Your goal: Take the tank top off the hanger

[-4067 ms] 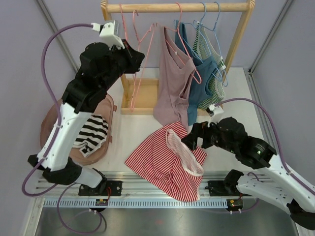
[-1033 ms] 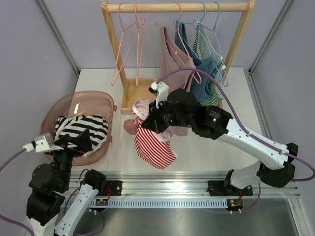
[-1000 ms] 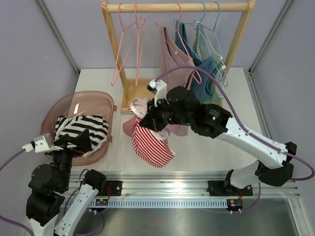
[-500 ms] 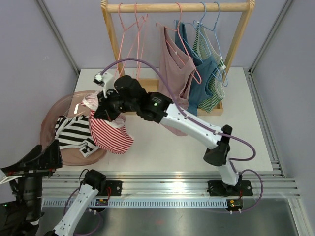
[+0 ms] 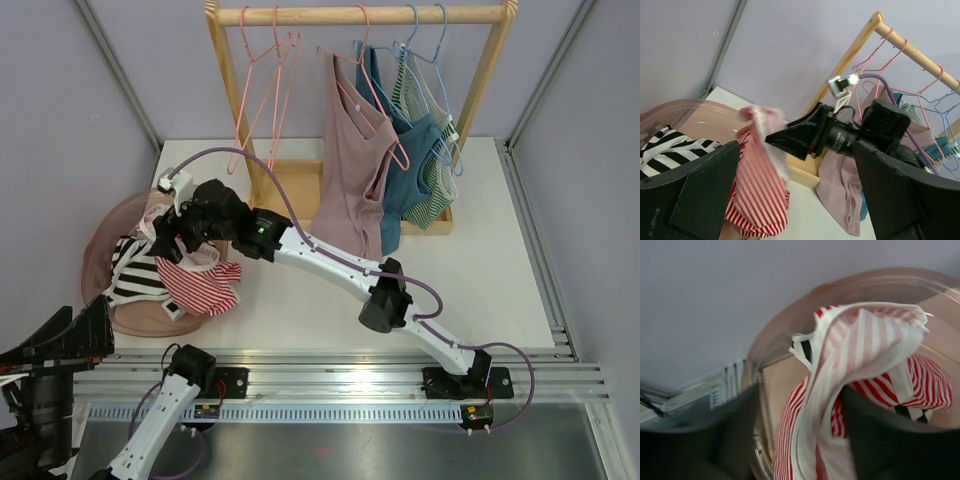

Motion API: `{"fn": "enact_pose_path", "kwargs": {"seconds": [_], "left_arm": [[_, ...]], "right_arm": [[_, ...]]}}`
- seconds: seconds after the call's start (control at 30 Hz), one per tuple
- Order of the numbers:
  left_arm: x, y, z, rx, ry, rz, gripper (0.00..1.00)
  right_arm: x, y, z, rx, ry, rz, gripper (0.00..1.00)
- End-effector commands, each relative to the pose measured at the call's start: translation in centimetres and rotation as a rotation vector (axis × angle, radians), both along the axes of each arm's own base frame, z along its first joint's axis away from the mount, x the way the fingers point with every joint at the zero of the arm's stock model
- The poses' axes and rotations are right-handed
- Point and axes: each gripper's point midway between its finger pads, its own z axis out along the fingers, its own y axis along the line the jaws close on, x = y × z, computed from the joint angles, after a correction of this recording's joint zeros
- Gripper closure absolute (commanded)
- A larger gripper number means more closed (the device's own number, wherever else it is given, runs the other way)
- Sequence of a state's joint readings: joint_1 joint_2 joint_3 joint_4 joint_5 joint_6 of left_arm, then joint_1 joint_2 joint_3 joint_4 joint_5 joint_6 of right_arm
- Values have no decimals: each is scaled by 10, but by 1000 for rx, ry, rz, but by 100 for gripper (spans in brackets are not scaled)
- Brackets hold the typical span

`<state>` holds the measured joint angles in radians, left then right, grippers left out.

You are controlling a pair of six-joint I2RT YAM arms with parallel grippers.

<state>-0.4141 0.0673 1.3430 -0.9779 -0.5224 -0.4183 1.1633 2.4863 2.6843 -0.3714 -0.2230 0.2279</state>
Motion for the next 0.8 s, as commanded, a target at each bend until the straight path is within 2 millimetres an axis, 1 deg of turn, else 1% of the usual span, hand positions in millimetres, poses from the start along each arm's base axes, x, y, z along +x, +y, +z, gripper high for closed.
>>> {"fn": "enact_pose_path", "kwargs": {"seconds": [0.0,0.03,0.07,0.1,0.13,0.17,0.2,0.23,0.27,0.3,0.33,0.37,0.4,0.43,0.47,0.5,0.53,0.57,0.6,0.63,0.67,0.7,0.73,0.77], "left_arm": [[8,-5,2,29,30,-14,1],[12,-8,1,36,43,-19,1],[13,-11,0,39,48,-34,1],[15,-13,0,44,54,-40,1],[18,-16,-2,50,65,-46,1],[20,-18,-1,49,64,-55,1],[22,-20,-2,53,68,-59,1],[23,-21,0,55,66,-63,1],[28,-26,0,63,75,-78,1],[30,-29,0,68,80,-88,1],[33,-35,1,75,86,-112,1],[38,-41,0,80,99,-135,1],[40,-47,1,87,98,-161,1],[42,-58,2,99,90,-213,1],[47,-66,0,101,102,-241,1],[48,-72,1,103,95,-271,1],[47,-86,7,106,65,-343,1],[50,-96,6,120,65,-389,1],[50,-106,8,133,57,-436,1],[50,-121,13,147,38,-510,1],[50,-131,14,158,35,-561,1],[60,-141,13,165,61,-591,1],[61,-150,17,169,53,-632,1],[67,-154,16,164,70,-639,1]], "right_arm": [[19,6,-10,-13,-90,-62,17],[24,4,-18,-43,-92,-93,1],[24,-1,-15,-53,-95,-99,1],[22,-5,-25,-94,-88,-97,1],[20,-9,-21,-97,-87,-102,1],[13,-20,14,-53,-103,-100,0],[10,-23,3,-75,-95,-92,0],[5,-29,15,-61,-104,-83,0],[-4,-44,53,-9,-128,-83,1],[-12,-49,48,-24,-128,-75,1],[-13,-57,58,-16,-136,-87,0],[-21,-73,88,27,-151,-88,1],[-27,-79,79,1,-141,-74,1],[-29,-86,84,-1,-138,-84,1],[-32,-100,84,-20,-130,-97,1],[-30,-106,82,-33,-129,-129,1],[-32,-121,95,-16,-135,-149,0],[-33,-127,74,-55,-118,-159,1],[-31,-136,70,-62,-114,-192,1],[-32,-155,88,-32,-126,-231,0],[-33,-165,67,-75,-106,-246,0],[-32,-176,65,-85,-101,-275,1],[-37,-196,82,-56,-103,-295,1],[-39,-208,62,-97,-79,-313,1]]}}
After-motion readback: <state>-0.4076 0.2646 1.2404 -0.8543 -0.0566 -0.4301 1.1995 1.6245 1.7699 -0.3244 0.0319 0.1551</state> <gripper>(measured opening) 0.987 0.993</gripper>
